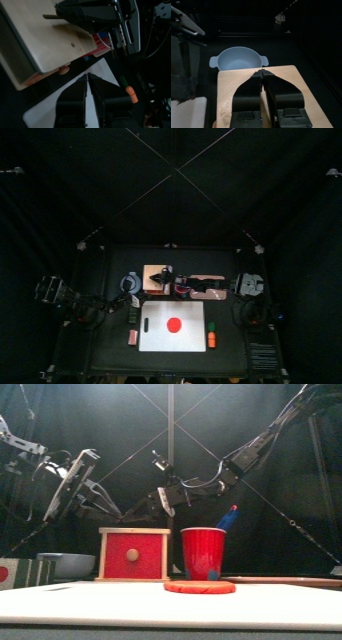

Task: Get the cutter from the drawer then cut the dough then place the extra dough in the bowl
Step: Open the drawer

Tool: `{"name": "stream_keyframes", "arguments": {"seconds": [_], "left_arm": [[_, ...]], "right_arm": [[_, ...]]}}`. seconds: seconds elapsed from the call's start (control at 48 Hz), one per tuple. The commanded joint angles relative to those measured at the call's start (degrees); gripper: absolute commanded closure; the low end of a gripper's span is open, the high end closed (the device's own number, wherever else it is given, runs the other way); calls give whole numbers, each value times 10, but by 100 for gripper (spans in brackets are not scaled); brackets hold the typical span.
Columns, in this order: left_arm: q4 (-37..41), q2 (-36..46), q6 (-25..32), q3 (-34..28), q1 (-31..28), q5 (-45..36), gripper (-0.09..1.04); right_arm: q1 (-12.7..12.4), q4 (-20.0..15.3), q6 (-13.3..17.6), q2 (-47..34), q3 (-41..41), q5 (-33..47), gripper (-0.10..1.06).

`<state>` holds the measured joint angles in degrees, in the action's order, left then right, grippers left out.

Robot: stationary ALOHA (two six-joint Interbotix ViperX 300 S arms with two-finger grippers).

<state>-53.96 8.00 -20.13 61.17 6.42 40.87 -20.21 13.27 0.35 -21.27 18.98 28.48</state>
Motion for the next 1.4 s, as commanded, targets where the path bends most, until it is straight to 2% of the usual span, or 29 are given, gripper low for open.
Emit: {"name": "stream_keyframes", "arguments": {"seconds": [0.021,0.208,0.667,0.917,1.396], "left_arm": [[0,-18,-26,-20,-7,5,23],[0,-40,-76,-29,-11,6,17],[-10,-80,-169,-45,-41,6,17],[-18,-105,-239,-47,-45,6,18],[-15,-155,-241,-91,-70,6,19]], "right_arm": [[-3,0,-2,8,-11,-18,101],[-2,1,-1,-1,-6,-46,101],[12,-2,-4,-3,-9,-52,101],[18,-3,-4,-3,-11,-52,101],[22,-4,-2,-3,-13,-52,101]]}}
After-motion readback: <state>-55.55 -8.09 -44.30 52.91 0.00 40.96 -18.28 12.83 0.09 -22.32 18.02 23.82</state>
